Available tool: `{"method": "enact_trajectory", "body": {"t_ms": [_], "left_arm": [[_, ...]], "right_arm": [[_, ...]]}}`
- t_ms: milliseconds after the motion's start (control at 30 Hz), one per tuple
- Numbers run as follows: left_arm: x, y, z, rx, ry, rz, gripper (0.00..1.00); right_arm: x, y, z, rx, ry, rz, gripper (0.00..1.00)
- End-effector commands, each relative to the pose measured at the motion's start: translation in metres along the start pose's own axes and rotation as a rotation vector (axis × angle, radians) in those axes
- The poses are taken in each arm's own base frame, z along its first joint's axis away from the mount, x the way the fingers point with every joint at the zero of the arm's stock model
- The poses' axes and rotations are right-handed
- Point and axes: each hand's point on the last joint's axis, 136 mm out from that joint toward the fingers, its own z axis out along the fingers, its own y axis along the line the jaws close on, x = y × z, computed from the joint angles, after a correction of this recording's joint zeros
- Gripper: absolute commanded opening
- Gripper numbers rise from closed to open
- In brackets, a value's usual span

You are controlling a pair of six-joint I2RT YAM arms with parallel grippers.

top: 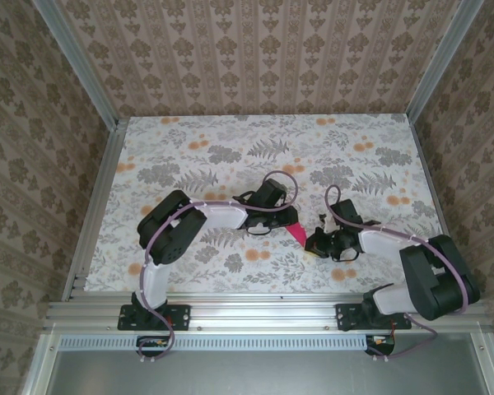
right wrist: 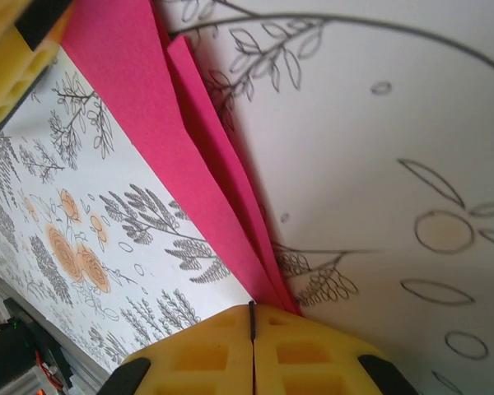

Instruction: Fold a paper plane with a square sheet of paper (pick it up from the middle)

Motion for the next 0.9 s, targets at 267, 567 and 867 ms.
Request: {"method": "enact_trajectory", "body": {"t_ms": [267,567,867], "left_arm": [[0.002,-0.002,-0.011,0.006,0.024,0.05,0.37],[-0.011,-0.026,-0.076,-0.101,-0.078,0.044,0.73],[0.017,-0.011,-0.08,-0.385,-0.064,-0.007,0.77]], "right_arm": [[0.002,0.001,-0.041,0.063,-0.124,-0.047,0.16],[-0.046,0.013,-0.083,0.123,-0.34,-0.133,0.27],[-0.054,0.021,-0.081,0.062,-0.389,-0.163,0.43]]}}
